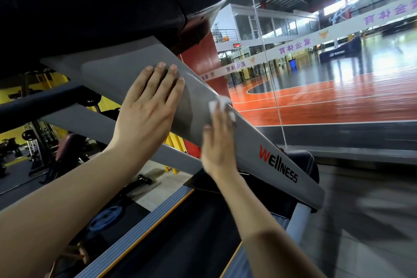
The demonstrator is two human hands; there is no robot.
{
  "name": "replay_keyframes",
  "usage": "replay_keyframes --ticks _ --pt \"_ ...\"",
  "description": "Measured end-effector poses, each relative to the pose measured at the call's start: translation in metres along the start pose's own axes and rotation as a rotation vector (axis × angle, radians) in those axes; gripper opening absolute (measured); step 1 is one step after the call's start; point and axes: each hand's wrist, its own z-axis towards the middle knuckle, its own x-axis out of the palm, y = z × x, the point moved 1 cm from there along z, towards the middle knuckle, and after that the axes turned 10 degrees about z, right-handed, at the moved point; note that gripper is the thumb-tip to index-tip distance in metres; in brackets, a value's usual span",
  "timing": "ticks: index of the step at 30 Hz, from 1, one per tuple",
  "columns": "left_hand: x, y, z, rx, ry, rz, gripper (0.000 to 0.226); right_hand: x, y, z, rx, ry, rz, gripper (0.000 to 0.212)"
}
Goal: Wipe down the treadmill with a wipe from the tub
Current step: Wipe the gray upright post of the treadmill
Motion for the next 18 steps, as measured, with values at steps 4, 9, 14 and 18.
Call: replay_keyframes --ticks 4,9,14,18 --pt "-0.006 -0.004 -0.001 0.037 0.086 0.018 0.068 -0.031 -0.051 -0.034 0.56 0.019 0.105 0.057" --pt "0.002 -0.029 0.002 0.058 0.051 -0.065 0.059 -0.005 0.02 0.006 0.026 0.109 0.118 0.06" --pt "0.005 -0.031 0.0 0.045 0.046 -0.089 0.062 -0.006 -0.011 -0.001 0.084 0.018 0.049 0.057" --pt "0.007 -0.048 -0.001 0.092 0.067 -0.114 0.066 -0.029 -0.081 -0.057 0.568 0.055 0.028 0.06"
